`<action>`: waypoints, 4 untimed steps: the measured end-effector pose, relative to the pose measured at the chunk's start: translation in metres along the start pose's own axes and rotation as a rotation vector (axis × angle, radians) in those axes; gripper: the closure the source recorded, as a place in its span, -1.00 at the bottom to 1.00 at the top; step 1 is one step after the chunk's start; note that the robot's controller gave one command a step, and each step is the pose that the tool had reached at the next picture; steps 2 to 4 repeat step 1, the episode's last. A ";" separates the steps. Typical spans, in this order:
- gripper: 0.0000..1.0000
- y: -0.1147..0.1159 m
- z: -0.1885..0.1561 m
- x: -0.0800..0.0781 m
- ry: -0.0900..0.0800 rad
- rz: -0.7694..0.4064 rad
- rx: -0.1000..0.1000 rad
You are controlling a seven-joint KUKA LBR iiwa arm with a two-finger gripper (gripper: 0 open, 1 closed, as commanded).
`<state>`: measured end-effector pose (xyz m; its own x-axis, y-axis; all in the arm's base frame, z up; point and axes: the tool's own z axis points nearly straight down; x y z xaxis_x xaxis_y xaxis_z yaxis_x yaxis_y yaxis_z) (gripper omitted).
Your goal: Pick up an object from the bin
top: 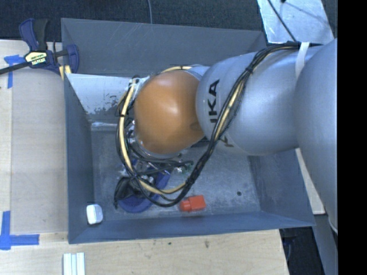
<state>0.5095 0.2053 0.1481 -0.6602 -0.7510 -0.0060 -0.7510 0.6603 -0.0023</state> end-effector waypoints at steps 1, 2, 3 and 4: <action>1.00 -0.001 -0.032 -0.002 -0.001 0.003 0.000; 1.00 -0.001 -0.032 -0.002 -0.001 0.003 0.000; 1.00 -0.001 -0.032 -0.002 -0.001 0.003 0.000; 1.00 -0.001 -0.032 -0.002 -0.001 0.003 0.000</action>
Offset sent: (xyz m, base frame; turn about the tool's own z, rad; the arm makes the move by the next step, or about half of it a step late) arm 0.0002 0.0003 0.0301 0.0000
